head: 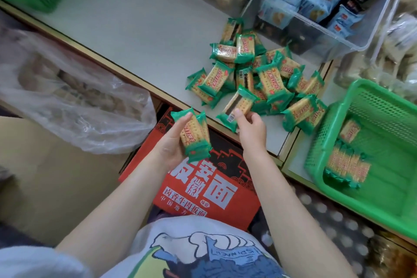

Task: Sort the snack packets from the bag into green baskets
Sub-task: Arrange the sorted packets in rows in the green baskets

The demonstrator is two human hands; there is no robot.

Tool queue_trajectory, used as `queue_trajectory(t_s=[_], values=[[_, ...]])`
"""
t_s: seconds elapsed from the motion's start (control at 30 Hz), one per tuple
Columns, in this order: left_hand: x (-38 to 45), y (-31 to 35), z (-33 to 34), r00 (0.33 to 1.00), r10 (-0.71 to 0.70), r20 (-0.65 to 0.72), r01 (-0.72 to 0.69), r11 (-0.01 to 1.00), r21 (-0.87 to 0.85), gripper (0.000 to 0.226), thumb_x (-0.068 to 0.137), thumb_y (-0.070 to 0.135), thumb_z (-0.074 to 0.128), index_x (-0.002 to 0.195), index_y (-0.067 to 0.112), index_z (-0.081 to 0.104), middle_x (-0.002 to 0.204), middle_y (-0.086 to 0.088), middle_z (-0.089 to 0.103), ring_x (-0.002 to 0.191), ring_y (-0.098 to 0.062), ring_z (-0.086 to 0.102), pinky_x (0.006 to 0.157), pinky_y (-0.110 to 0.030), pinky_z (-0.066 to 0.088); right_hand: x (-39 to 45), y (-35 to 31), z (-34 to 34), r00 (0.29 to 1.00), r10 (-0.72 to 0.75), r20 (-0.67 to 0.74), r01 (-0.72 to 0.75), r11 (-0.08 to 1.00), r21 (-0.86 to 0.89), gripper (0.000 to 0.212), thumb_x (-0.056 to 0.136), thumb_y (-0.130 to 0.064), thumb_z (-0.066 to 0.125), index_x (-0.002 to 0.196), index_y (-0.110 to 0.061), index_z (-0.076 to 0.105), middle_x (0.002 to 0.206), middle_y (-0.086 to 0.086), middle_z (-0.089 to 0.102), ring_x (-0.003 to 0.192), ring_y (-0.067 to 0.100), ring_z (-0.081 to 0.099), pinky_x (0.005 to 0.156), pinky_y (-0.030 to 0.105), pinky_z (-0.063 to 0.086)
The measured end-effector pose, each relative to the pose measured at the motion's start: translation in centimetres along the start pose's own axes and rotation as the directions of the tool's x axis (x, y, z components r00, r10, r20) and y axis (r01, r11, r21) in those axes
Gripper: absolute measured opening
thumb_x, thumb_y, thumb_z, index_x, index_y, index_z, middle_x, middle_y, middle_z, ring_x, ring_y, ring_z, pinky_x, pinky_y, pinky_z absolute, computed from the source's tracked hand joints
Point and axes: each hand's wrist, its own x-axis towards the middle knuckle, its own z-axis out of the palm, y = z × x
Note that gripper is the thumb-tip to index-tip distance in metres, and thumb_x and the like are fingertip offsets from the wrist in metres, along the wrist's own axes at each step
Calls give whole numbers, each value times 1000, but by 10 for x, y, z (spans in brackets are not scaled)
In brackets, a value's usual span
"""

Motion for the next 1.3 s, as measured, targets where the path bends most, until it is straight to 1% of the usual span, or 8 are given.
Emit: queue_trajectory(t_s=[0.27,0.4,0.5,0.77,0.87,1.03,1.2,1.3], values=[[11,-7,61,979,-9,205,0,999,46,80,81,67,54,141,14,53,135,-15,63,124,-33,60,103,-50,49,-56,-20,-52,941,-301,152,315,946,-78,17,94,-36,68,107,-24,69,87,-10,69,78,-2,63,67,14,49],[14,-8,84,982,-56,180,49,998,43,48,83,44,71,121,14,66,124,-11,70,114,-29,67,97,-47,52,-14,-18,-74,945,-324,-48,314,938,-147,15,95,-35,66,100,-21,69,85,-2,65,73,2,55,70,22,48],[18,-9,88,991,-66,117,62,997,39,37,76,37,72,106,16,68,101,-6,76,101,-26,71,90,-44,54,36,-18,-83,924,-341,-171,291,920,-262,12,95,-24,64,105,-16,66,100,0,62,89,12,57,84,31,51],[23,-1,82,998,-24,49,23,1000,10,43,81,35,74,118,15,63,105,-6,73,103,-26,70,93,-43,54,111,-41,-59,949,-279,-146,125,758,-640,52,93,-48,64,131,-13,56,142,10,43,135,30,35,110,46,33],[24,4,83,999,-14,34,14,1000,17,45,89,31,69,129,13,58,106,-7,71,99,-24,69,87,-39,56,110,-41,-58,953,-249,-170,102,796,-596,46,87,-46,73,113,-13,53,127,7,51,124,29,45,107,49,38],[25,6,84,1000,16,18,-17,998,55,59,89,32,70,141,14,50,122,-11,66,105,-26,67,83,-38,57,83,-43,-61,986,-167,-26,147,919,-366,35,95,-33,68,117,-13,51,109,-1,59,94,19,59,65,24,43],[16,3,93,998,57,40,-60,994,86,73,78,55,72,138,18,52,126,-12,68,111,-29,69,83,-41,57,6,-55,-83,948,-311,64,308,950,54,31,95,-29,69,118,-15,54,105,-5,70,91,5,69,71,19,53],[4,2,118,980,50,194,-83,983,165,67,84,64,56,131,18,59,123,-10,71,112,-29,68,96,-46,53,-36,-41,-96,926,-360,117,359,933,31,36,90,-26,75,110,-15,47,89,-2,70,73,-2,66,64,15,49]])
